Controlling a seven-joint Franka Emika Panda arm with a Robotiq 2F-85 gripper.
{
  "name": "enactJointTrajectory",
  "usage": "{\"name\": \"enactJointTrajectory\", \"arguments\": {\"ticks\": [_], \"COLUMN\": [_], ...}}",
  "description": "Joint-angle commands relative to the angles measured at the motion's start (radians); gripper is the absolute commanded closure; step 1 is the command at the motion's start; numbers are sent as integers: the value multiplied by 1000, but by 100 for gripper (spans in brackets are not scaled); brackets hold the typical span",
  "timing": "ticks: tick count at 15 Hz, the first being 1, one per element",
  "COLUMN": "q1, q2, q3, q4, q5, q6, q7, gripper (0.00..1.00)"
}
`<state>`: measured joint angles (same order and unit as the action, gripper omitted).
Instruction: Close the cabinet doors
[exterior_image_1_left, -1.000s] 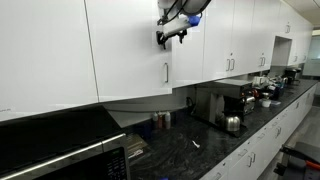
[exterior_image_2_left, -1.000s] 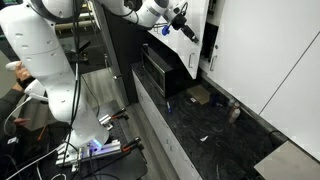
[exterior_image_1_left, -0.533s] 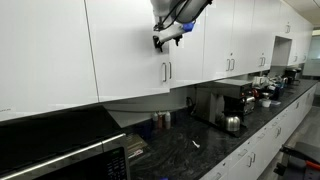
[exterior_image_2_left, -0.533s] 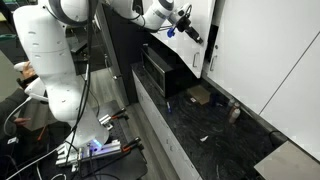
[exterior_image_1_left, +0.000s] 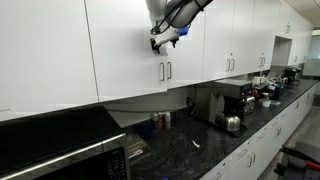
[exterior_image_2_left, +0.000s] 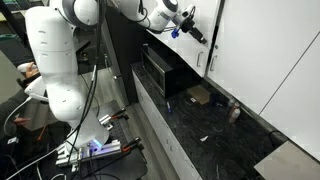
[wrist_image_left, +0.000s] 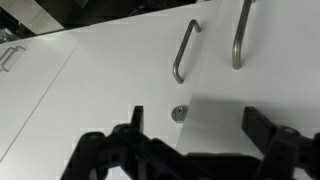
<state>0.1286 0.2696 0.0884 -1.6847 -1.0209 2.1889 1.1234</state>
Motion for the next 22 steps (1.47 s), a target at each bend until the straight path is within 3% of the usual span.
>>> {"name": "enactJointTrajectory", "arguments": {"ticks": [1,11,15,18,22], "q1": [23,28,4,-30,-56], "q2": [52,83,6,-99,-262], "q3": [-26,-47,-32,-9,-27], "q4": [61,83,-21,-153,-323], "q5": [-25,-9,52,208,480], "q6": [-20,-13,25,88,151], "q7": [4,-7,-63,-215,-490], "gripper": [0,0,0,0,0]}}
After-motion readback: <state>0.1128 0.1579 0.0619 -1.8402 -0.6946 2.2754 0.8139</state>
